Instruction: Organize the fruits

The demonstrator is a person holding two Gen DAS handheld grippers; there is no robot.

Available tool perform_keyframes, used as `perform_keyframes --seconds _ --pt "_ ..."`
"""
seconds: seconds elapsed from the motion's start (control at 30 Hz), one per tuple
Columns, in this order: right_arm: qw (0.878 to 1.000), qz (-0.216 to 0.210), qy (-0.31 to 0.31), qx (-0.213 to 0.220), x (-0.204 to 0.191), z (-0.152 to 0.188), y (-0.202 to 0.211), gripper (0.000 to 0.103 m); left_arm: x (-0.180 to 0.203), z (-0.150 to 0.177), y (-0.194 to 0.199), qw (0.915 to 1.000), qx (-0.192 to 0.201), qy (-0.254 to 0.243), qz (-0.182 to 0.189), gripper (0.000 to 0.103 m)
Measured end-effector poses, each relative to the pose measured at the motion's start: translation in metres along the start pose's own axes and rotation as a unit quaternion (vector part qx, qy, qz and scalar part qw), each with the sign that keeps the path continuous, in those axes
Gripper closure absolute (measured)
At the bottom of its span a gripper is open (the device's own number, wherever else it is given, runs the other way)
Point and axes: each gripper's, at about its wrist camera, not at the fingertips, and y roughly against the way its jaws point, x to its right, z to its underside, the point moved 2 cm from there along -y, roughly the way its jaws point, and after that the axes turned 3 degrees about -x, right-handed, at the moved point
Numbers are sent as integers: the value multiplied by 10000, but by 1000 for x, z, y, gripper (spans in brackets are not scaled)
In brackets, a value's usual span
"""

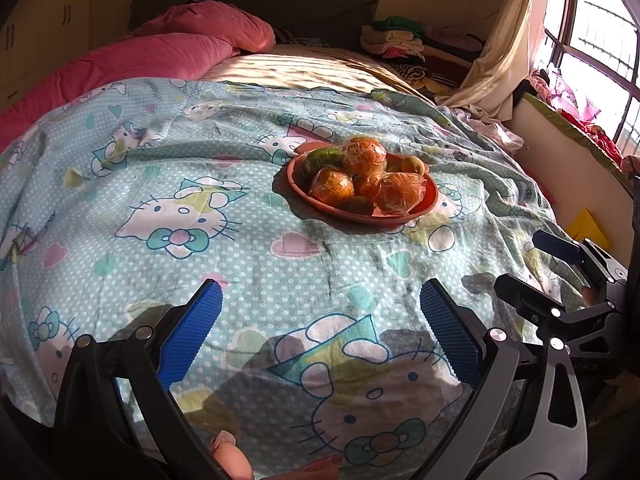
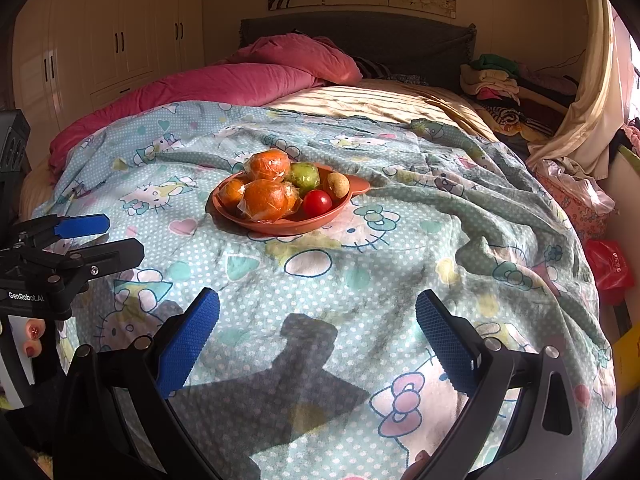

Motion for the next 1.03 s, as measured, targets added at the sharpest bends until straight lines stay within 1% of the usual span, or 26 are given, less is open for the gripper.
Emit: perform_keyframes --seconds 0.3,0.47,0.6,0.7,0.77,0.87,0.9,0.97,1.0,1.03 --pt "10000 34 16 -7 1 0 -1 5 5 0 0 9999 -55 -86 83 10" --pt "9999 126 33 -43 3 2 -3 5 6 -2 1 9999 -70 -64 132 10" --pt "9998 196 15 -83 6 3 -7 5 3 -5 3 10000 -48 7 -2 10" --pt "9996 248 -59 -112 10 4 -10 5 -4 -10 7 9999 53 117 -80 10" --pt "9994 283 -125 -162 15 4 -14 5 -11 -14 10 9993 169 228 -247 10" --pt "9988 336 -279 -238 26 4 -19 5 -24 -21 7 9988 197 383 -238 10" --pt "9983 359 -371 -253 32 3 -20 5 -29 -25 3 9989 182 349 -254 10" --pt "9973 399 -541 -310 49 -2 -25 5 -45 -35 -9 9974 85 334 -636 10" --pt "9962 519 -623 -321 60 -5 -28 5 -55 -42 -19 9969 -14 326 -714 10" --pt "9949 652 -687 -353 72 -9 -34 5 -67 -49 -28 9951 -118 417 -890 10"
